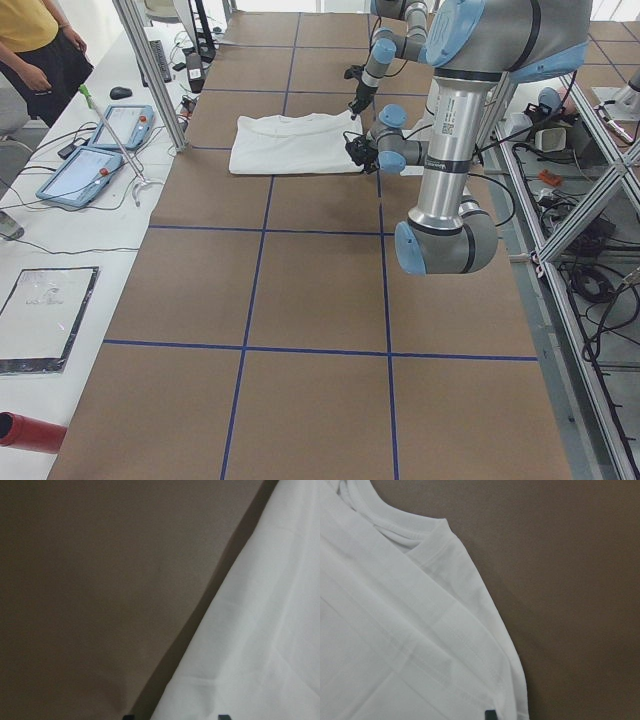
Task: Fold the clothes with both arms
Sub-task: 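Move the left gripper to the shirt corner nearest the robot beside the right gripper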
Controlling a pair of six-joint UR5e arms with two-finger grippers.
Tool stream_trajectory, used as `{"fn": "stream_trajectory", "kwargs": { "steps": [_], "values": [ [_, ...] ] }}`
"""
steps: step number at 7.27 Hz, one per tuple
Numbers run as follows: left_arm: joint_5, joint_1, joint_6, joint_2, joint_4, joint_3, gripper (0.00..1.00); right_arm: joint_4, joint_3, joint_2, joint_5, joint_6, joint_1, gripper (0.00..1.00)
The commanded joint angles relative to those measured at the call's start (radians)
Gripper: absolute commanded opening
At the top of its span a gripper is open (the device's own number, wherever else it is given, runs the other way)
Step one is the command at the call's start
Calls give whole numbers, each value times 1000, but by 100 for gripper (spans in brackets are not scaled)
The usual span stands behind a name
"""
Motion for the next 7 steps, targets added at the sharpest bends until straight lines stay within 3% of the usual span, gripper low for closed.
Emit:
{"fn": "stream_trajectory", "kwargs": {
  "steps": [1,2,5,7],
  "values": [
    [0,13,-5,1,1,6,42,0,0,1,0,0,0,0],
    [0,13,-19,1,1,1,0,0,0,1,0,0,0,0],
    [-4,15,-16,0,1,-41,0,-2,24,-2,0,5,-15,0],
    [-1,83,-22,85,1,-199,0,-6,111,-54,-9,93,-98,0]
  ]
}}
